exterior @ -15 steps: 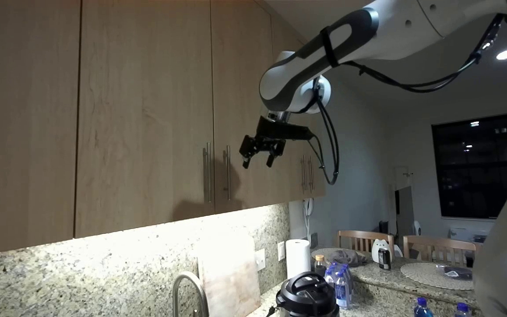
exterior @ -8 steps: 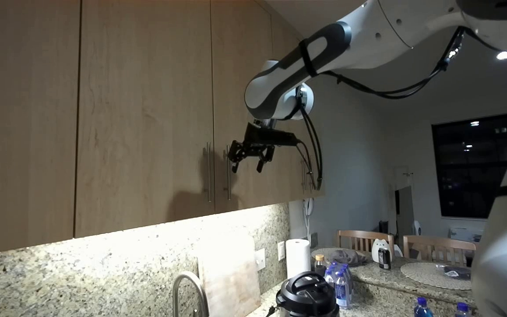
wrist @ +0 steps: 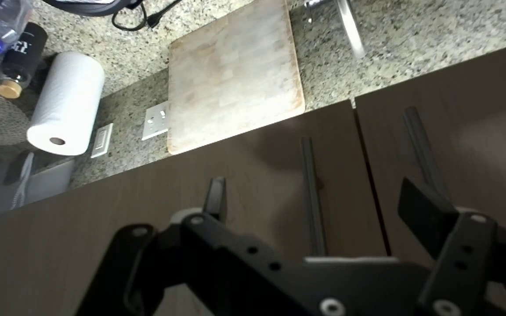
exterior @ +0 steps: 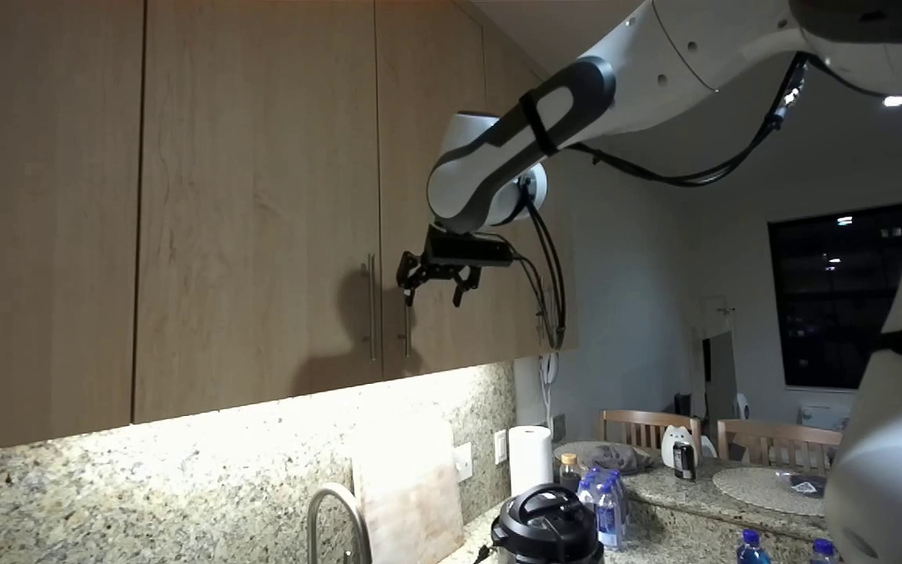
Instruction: Open the third top cabinet door from the right
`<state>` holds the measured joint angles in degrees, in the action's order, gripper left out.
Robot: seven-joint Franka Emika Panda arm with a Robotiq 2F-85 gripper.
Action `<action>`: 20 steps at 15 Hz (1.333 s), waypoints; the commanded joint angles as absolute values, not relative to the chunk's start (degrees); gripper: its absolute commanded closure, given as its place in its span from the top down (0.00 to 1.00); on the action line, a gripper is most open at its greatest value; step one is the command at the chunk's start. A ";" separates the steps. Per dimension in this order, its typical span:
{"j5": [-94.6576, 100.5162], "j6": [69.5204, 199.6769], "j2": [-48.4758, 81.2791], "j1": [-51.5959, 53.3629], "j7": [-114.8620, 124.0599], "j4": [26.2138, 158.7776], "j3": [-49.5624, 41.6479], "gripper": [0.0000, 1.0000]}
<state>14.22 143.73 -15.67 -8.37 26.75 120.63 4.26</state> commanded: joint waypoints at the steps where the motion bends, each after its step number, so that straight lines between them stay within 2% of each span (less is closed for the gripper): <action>1: 24.27 144.61 -12.15 -14.36 42.50 117.61 10.17 1.00; 10: 43.86 136.11 -3.69 -8.81 63.14 106.47 8.19 1.00; 11: 40.93 139.13 -5.94 -7.77 59.63 109.55 6.38 1.00; 20: 43.11 138.35 -2.99 -5.38 59.39 105.51 3.41 1.00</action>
